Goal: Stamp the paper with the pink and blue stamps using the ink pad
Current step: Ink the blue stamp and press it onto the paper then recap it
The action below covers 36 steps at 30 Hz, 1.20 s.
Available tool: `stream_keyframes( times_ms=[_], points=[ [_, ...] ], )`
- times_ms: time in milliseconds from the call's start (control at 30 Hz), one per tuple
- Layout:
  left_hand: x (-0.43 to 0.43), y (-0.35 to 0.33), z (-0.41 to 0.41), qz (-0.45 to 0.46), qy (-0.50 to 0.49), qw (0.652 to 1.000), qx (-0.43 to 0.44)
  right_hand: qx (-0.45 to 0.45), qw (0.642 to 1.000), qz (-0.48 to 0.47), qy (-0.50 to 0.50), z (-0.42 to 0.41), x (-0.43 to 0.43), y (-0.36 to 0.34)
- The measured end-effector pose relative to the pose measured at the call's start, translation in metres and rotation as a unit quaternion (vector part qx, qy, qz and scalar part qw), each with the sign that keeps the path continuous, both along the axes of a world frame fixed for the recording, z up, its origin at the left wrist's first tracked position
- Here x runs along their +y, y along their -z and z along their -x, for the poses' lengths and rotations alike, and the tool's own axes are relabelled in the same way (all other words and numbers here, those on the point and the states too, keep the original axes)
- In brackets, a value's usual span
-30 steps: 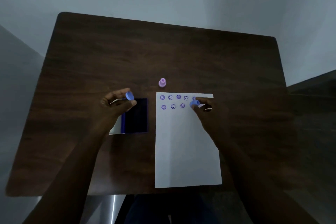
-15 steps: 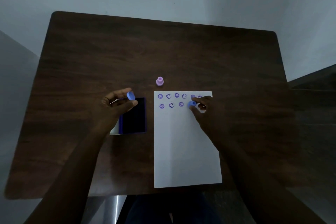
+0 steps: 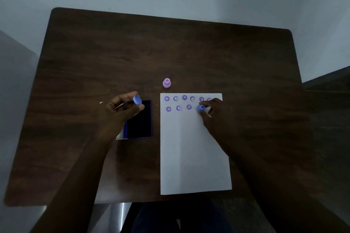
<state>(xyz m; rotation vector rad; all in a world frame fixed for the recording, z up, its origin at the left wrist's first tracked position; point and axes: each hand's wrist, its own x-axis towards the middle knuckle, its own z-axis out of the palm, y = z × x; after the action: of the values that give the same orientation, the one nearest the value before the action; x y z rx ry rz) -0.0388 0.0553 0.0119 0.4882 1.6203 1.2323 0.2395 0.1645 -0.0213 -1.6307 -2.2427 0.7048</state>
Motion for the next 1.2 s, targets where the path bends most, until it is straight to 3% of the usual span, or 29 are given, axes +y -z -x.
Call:
stream_keyframes(
  times_ms=[300,900,1033,1100,1200],
  points=[
    [0.006,0.005,-0.002,0.009,0.002,1.000,-0.004,-0.030,0.998,0.054,0.020,0.006,0.006,-0.002],
    [-0.001,0.004,-0.008,-0.013,0.011,1.000,0.022,-0.023,0.999,0.030,0.010,0.003,0.009,0.000],
    [-0.004,0.002,-0.006,-0.012,0.017,0.999,0.029,0.046,0.992,0.101,0.051,-0.004,0.014,-0.007],
    [-0.005,0.001,-0.004,-0.011,0.016,1.000,0.023,0.172,0.962,0.143,0.154,-0.012,0.014,-0.019],
    [-0.005,-0.002,-0.007,-0.014,0.016,1.000,0.021,0.402,0.826,0.255,0.303,-0.022,0.012,-0.039]
  ],
)
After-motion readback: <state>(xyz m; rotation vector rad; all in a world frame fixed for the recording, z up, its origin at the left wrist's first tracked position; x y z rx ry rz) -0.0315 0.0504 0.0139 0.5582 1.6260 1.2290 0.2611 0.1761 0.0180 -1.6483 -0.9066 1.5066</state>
